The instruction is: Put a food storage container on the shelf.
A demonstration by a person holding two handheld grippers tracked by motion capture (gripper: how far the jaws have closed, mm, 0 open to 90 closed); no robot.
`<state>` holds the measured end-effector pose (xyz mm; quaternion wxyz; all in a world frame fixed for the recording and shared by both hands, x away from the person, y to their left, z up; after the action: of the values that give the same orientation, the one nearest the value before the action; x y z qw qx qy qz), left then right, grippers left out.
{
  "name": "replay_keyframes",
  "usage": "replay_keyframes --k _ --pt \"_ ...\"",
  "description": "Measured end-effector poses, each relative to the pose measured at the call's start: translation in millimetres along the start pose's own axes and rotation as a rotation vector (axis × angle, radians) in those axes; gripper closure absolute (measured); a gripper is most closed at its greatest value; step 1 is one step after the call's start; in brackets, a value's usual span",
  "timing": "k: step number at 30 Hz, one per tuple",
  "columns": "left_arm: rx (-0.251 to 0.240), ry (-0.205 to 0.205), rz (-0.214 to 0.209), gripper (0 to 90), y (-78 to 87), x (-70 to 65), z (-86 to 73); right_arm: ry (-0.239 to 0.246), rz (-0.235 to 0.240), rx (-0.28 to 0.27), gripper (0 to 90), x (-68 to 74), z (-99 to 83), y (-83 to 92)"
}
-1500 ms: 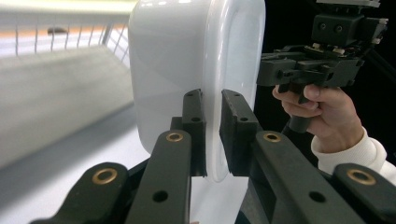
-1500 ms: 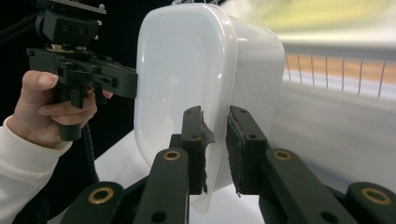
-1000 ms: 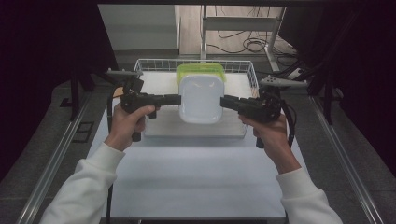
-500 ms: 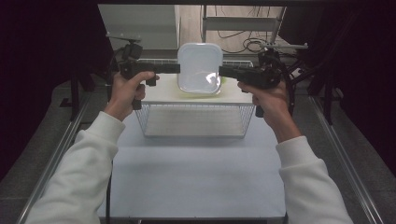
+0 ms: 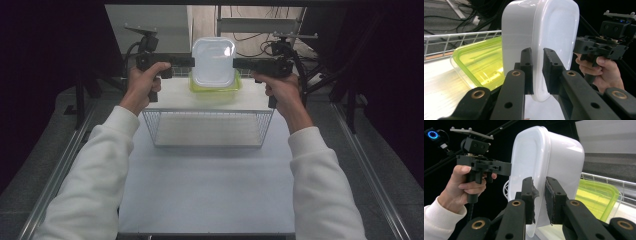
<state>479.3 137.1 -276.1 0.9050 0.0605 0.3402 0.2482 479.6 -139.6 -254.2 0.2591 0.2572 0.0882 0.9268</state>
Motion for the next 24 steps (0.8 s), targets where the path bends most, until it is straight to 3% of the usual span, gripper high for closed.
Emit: replay_keyframes --k 15,24 --pt "0.024 0.008 0.011 80.5 -6.4 6.4 -1.9 -0.063 -0.024 0.019 77.5 -19.0 0.1 -10.0" --pt "0.021 0.044 -0.001 80.8 -10.8 15.3 -0.9 -0.108 -0.034 0.028 77.1 -27.1 0.1 -15.4"
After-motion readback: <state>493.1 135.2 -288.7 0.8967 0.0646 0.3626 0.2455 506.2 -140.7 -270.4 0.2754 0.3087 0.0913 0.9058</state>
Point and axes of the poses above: each handheld gripper's, and its own axes: y roughly backward along the jaws, z roughly out of its top, x roughly to its left, the point moved 4 cm from there along -y, roughly forward along the jaws, and after that the axes turned 2 degrees about -y, right-handed, at the moved point
